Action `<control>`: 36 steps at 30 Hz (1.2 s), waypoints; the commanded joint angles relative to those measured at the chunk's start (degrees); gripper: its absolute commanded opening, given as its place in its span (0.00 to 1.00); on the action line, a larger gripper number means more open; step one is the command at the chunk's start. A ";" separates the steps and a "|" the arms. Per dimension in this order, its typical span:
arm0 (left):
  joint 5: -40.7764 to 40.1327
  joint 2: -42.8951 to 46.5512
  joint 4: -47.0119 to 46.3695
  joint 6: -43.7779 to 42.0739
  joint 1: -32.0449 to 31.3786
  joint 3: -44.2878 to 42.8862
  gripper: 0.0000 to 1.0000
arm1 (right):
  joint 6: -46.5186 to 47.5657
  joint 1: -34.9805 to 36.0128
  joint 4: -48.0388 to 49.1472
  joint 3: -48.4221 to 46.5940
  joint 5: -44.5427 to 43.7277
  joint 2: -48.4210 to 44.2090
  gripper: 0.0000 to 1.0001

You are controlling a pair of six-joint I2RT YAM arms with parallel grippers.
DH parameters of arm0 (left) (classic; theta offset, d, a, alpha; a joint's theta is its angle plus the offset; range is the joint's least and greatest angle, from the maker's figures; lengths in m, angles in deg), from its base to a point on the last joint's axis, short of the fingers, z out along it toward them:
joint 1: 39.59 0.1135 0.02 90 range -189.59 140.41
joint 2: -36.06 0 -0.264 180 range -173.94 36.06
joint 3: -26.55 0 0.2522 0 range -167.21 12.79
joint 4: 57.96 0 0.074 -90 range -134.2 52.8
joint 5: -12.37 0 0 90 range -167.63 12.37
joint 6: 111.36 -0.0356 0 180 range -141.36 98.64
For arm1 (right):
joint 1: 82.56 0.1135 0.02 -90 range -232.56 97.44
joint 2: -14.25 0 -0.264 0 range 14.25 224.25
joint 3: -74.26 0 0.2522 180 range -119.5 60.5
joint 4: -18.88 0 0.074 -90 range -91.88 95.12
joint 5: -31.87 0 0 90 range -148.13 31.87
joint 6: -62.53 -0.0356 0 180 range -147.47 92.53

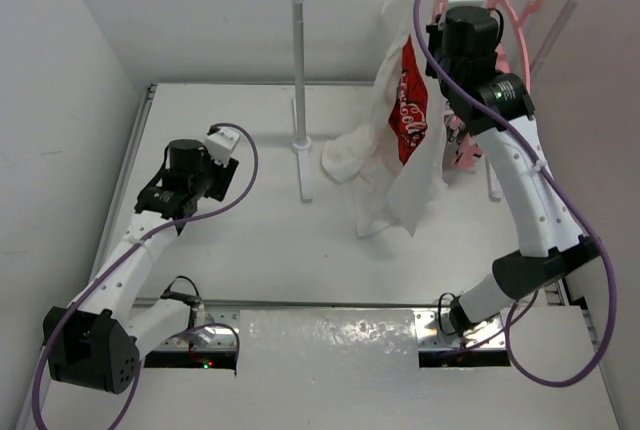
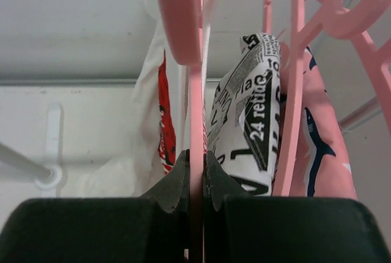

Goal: Place the t-shirt on the hanger
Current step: Place the hanger at the clothesline.

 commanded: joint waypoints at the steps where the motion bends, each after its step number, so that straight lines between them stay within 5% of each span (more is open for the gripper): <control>1: -1.06 1.78 -1.67 0.52 0.56 1.35 0.54 | -3.26 -4.10 7.65 -5.84 4.34 2.40 0.00; 13: -1.15 3.37 -2.19 0.35 0.56 3.81 0.54 | -5.81 -7.89 11.43 -5.16 10.15 9.71 0.00; 36: -0.35 3.19 -2.28 0.44 0.64 4.95 0.54 | -7.75 -9.21 13.72 13.92 13.84 1.97 0.01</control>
